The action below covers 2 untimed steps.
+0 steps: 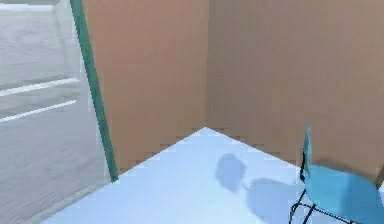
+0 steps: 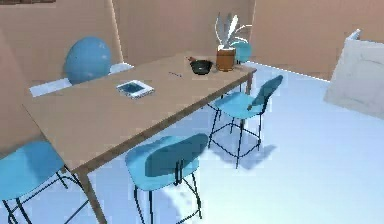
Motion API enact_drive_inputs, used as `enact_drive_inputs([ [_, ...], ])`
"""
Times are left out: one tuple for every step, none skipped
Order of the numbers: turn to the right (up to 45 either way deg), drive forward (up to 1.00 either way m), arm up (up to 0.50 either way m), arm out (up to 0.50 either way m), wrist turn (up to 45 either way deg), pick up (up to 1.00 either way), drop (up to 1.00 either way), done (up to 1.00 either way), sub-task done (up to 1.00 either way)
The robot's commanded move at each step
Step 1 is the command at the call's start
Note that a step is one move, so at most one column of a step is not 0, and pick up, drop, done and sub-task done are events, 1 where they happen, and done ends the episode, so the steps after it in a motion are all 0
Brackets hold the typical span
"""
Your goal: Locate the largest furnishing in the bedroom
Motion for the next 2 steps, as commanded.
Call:
enact_drive_inputs([
  [-45.0,0.0,0.0,0.0,0.0,0.0,0.0,0.0,0.0],
  [-45.0,0.0,0.0,0.0,0.0,0.0,0.0,0.0,0.0],
])
